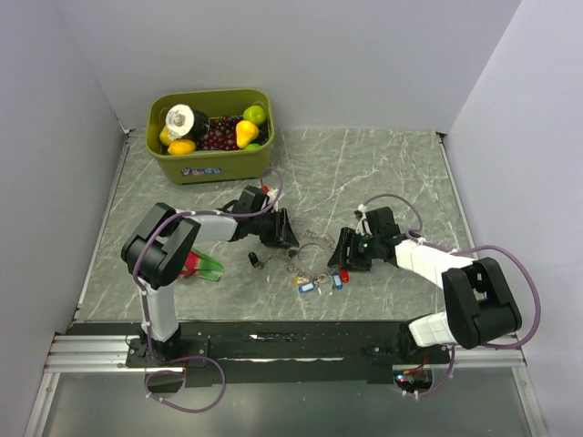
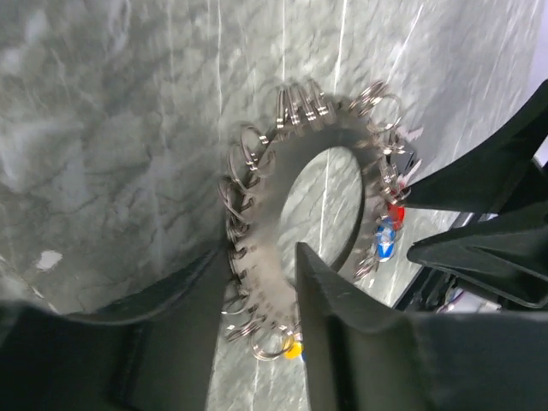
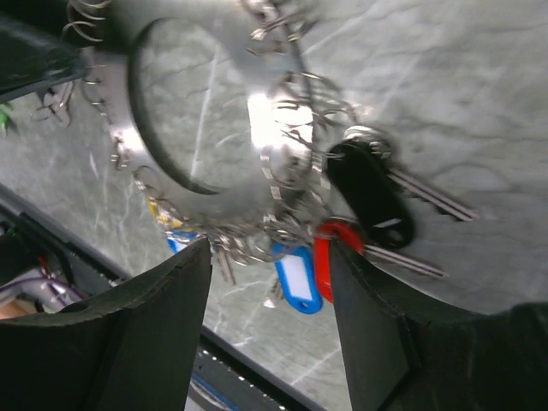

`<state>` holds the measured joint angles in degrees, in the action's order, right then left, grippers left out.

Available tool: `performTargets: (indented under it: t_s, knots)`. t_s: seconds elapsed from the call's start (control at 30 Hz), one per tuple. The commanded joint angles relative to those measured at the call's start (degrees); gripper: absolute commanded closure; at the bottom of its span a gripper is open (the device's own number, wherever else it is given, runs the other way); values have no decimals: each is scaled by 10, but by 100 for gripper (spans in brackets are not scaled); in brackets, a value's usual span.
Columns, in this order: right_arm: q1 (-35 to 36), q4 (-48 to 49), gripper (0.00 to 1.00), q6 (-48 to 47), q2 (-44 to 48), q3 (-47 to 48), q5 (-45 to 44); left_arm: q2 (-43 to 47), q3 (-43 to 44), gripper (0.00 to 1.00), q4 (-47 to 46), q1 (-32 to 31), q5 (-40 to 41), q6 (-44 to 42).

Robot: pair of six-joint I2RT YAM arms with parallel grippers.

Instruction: Put the keys on the keyring

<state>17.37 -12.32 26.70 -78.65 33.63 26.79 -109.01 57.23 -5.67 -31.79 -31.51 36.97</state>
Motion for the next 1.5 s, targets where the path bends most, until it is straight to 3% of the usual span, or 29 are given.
performTargets:
  t_s: [0.0, 0.1, 0.3, 0.4, 0.43, 0.53, 0.63, 0.73, 0.87, 1.23, 1.47]
  knots:
    - [16, 29, 36, 16, -11, 9, 14, -15, -26, 60, 44, -6, 29, -7]
    - [26, 45, 36, 19, -38, 32, 18, 4, -40, 71, 46, -7, 35, -6]
    - [31, 50, 36, 13, -80, 93, 18, 72, -84, 72, 55, -16, 82, 11]
    - [36, 25, 34, 1, -76, 109, -1, 119, -103, 62, 94, -19, 152, 19]
    - [37, 20, 34, -2, -71, 110, -7, 132, -106, 47, 104, -19, 169, 19]
    - [39, 9, 32, -9, -56, 103, -16, 181, -119, 32, 119, -20, 231, 15]
    - [41, 5, 31, -11, -47, 89, -13, 218, -121, 31, 124, -20, 244, 6]
    - [44, 5, 32, -13, -43, 74, -10, 232, -124, 33, 100, -20, 197, -4]
    - [51, 13, 33, -13, -51, 57, -2, 209, -119, 33, 66, -20, 139, -2]
    - [90, 64, 37, 18, -53, 20, 50, 34, -59, 34, -29, -20, 29, 21]
    - [115, 102, 37, 53, -34, -3, 70, -23, 33, 35, 15, -19, 39, -4]
